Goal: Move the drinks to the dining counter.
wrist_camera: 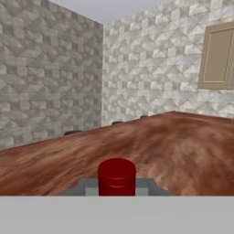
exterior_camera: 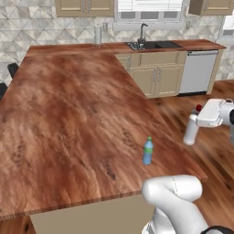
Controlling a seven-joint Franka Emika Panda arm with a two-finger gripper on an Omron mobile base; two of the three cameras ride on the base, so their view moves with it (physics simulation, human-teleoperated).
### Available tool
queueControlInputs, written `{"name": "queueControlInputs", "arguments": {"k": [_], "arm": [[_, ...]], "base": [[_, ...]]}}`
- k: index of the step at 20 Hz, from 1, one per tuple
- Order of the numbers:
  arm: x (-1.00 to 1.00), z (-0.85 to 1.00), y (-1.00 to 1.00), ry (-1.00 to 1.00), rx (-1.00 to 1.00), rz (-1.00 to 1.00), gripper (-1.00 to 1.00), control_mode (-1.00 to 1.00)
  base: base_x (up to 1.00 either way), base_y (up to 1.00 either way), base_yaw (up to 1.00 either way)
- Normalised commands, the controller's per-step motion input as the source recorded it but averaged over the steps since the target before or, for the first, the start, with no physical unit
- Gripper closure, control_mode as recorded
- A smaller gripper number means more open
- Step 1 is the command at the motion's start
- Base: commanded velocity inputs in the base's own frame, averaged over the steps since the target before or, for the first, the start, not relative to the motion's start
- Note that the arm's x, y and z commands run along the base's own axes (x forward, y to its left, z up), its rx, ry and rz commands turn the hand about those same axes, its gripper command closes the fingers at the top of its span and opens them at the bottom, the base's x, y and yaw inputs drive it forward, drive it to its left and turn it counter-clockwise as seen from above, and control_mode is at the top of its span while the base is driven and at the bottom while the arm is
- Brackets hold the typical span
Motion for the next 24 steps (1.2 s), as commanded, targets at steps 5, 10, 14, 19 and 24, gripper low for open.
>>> {"name": "queueControlInputs", "arguments": {"k": [5,10,14,19,24], "arm": [[0.32,-0.35,0.01,-0.01,0.04,0.00,1.00,-1.00],[0.22,-0.28,0.12,0.00,0.05,0.00,1.00,-1.00],[0.13,-0.29,0.18,0.00,0.06,0.00,1.00,-1.00],[0.09,-0.29,0.17,0.00,0.07,0.00,1.00,-1.00],[0.12,-0.29,0.20,0.00,0.07,0.00,1.00,-1.00]], "base": [[0.00,0.00,0.00],[0.00,0.00,0.00],[0.00,0.00,0.00],[0.00,0.00,0.00],[0.00,0.00,0.00]]}}
